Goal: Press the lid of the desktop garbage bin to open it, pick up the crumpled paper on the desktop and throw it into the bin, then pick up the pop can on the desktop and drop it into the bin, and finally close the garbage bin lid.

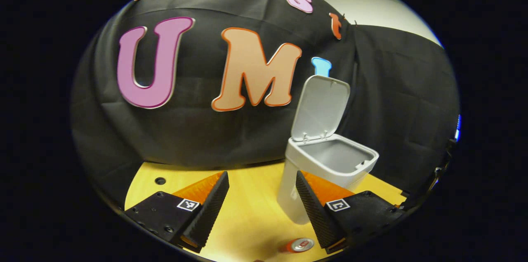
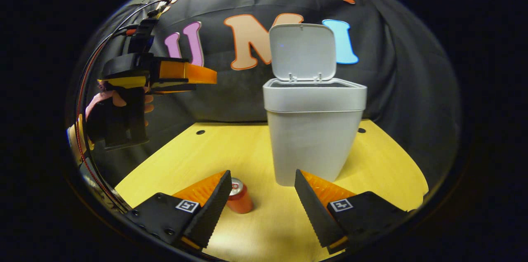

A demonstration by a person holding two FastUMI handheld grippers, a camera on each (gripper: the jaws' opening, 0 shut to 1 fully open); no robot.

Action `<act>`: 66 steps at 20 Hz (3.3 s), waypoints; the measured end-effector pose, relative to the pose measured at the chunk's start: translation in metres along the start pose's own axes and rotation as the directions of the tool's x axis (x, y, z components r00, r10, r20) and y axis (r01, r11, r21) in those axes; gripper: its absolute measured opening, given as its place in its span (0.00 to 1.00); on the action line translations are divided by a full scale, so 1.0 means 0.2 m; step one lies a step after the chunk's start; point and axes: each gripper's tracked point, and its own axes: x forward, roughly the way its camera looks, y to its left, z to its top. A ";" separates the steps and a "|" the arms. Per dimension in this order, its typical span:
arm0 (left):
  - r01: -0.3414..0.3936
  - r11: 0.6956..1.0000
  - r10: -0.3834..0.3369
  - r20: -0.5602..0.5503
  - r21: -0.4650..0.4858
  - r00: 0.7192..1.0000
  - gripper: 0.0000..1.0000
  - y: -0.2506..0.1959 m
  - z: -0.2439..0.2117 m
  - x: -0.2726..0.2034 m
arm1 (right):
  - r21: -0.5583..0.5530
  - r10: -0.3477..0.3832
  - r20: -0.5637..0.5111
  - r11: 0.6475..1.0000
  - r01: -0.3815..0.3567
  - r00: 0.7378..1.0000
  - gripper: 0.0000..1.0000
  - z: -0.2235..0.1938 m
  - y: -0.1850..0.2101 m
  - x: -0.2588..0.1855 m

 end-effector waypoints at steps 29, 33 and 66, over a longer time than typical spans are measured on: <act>-0.279 0.952 0.257 -0.169 -0.126 0.952 0.96 0.52 -0.65 -0.43 | -0.161 0.167 -0.192 0.967 -0.199 0.967 0.99 -0.56 0.27 0.50; -0.285 0.950 0.260 -0.186 -0.129 0.948 0.96 0.53 -0.67 -0.43 | -0.157 0.174 -0.210 0.965 -0.209 0.962 0.99 -0.58 0.27 0.53; -0.221 0.972 0.200 -0.218 -0.077 0.955 0.96 0.45 -0.64 -0.51 | -0.068 0.115 -0.017 0.991 -0.116 0.993 0.84 0.61 -0.01 -0.10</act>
